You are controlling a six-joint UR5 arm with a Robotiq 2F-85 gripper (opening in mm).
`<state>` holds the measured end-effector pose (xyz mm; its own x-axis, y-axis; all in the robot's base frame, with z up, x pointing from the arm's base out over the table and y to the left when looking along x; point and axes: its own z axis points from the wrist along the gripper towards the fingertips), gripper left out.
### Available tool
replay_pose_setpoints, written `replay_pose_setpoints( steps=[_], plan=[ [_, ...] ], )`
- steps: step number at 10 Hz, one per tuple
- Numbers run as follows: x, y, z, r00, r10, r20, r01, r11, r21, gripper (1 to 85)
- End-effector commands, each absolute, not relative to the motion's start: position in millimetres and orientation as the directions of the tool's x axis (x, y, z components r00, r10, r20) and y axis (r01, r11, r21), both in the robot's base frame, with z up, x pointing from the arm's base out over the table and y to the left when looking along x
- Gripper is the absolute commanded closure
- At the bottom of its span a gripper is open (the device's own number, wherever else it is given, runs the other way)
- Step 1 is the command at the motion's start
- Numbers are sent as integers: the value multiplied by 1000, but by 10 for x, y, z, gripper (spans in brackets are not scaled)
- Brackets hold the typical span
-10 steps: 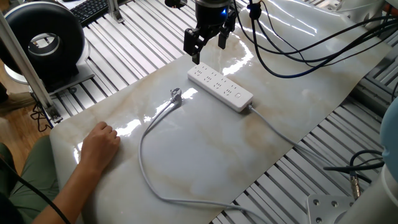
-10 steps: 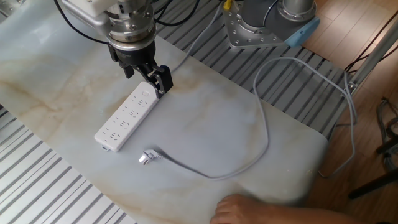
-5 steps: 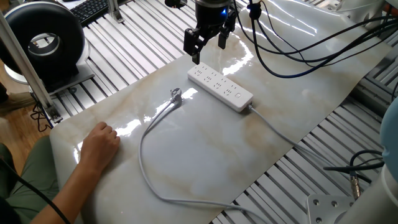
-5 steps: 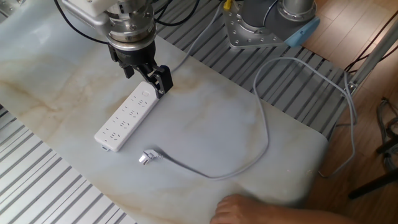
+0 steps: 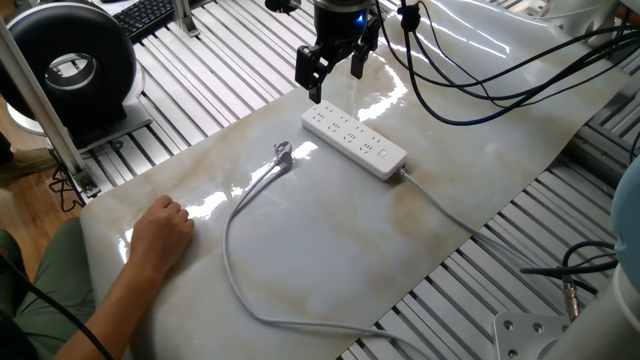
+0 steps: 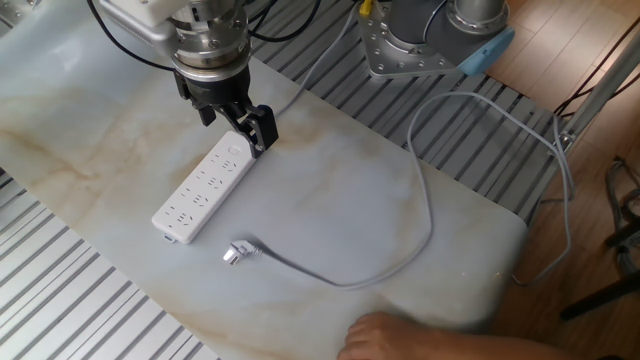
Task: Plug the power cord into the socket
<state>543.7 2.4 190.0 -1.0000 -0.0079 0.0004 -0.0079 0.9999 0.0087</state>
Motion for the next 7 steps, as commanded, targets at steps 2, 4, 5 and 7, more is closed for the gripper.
replay_pose_setpoints(
  steps=[2,4,5,7],
  plan=[
    [5173,572,1964,-994,-65,94,-44,977,208,847],
    [5173,576,1967,-994,-65,93,-44,977,209,847],
    [5173,576,1968,-994,-65,93,-44,977,209,847],
    [5163,546,1962,-993,-66,98,-46,979,198,847]
  ],
)
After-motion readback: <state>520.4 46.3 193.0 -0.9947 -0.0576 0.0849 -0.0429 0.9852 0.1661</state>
